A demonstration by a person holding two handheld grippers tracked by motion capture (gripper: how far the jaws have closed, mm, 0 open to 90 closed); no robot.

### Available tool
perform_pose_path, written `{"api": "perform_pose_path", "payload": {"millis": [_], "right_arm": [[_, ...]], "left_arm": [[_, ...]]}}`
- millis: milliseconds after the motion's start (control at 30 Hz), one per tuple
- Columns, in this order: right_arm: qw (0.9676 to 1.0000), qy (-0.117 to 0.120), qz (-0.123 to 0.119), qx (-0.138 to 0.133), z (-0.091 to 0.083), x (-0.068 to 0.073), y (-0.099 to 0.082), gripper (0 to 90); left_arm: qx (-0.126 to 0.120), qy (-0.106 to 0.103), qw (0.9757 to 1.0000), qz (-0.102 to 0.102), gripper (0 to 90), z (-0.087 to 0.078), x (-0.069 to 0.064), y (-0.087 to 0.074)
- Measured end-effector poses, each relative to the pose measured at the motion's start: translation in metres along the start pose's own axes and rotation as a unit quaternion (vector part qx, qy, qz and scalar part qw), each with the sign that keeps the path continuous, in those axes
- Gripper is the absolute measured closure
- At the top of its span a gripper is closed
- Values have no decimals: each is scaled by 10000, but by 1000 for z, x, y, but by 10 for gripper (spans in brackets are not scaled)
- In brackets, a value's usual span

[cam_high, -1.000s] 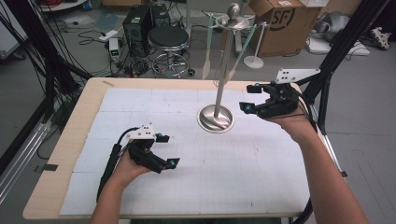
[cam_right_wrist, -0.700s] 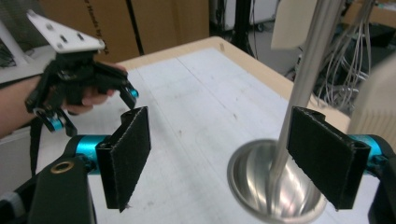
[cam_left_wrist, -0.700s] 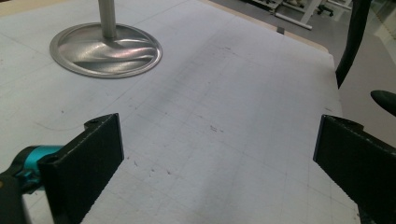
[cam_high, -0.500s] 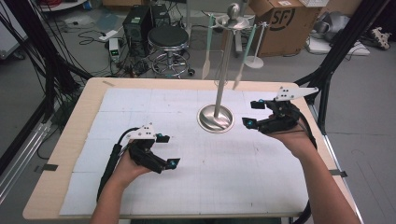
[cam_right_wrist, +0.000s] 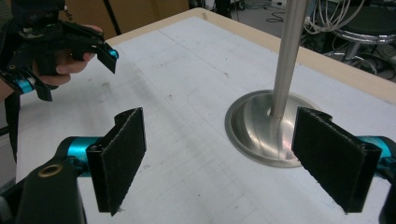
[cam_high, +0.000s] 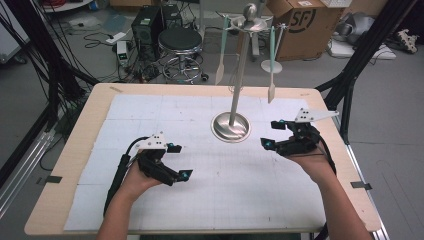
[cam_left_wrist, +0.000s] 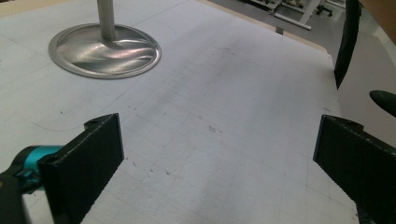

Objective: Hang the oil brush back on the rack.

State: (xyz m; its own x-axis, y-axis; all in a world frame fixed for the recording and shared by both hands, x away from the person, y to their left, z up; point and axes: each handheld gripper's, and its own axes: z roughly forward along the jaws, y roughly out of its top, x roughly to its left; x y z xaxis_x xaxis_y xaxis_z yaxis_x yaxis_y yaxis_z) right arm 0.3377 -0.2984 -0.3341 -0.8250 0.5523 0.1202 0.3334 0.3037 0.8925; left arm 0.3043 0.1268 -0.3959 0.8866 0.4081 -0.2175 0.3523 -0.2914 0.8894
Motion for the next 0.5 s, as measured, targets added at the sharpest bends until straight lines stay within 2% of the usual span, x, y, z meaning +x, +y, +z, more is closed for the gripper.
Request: {"api": "perform_pose_path", "payload": {"millis": [300,500], "right_arm": [[10000,-4,97,17,4,0,-14,117],[9995,-105,196,206,7,3,-25,109]], "left_arm": [[5,5,10000,3,22,0,0,0],[19,41,10000,-51,22,1,2,-1]]}}
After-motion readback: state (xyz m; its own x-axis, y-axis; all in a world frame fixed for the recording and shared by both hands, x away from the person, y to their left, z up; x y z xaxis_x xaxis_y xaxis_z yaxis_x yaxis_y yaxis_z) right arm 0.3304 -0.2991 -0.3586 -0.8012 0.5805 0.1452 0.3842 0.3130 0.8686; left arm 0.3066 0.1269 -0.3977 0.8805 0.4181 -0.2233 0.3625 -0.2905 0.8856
